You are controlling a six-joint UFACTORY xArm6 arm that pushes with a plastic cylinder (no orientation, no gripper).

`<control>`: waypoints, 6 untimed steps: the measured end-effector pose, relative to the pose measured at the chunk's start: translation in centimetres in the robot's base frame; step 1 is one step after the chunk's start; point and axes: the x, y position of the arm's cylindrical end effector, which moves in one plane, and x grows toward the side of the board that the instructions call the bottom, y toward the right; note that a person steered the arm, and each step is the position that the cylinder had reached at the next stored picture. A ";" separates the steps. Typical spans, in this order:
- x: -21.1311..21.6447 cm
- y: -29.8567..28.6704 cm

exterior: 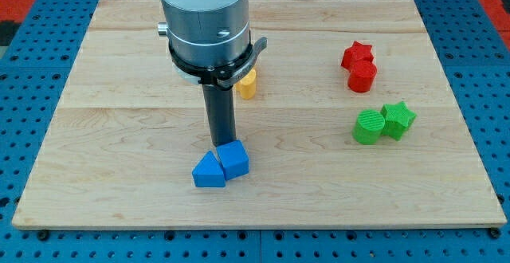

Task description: Push the blue cube into triangle

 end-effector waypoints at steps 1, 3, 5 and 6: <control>0.0 -0.3; 0.0 -0.7; 0.0 -1.3; 0.0 -1.3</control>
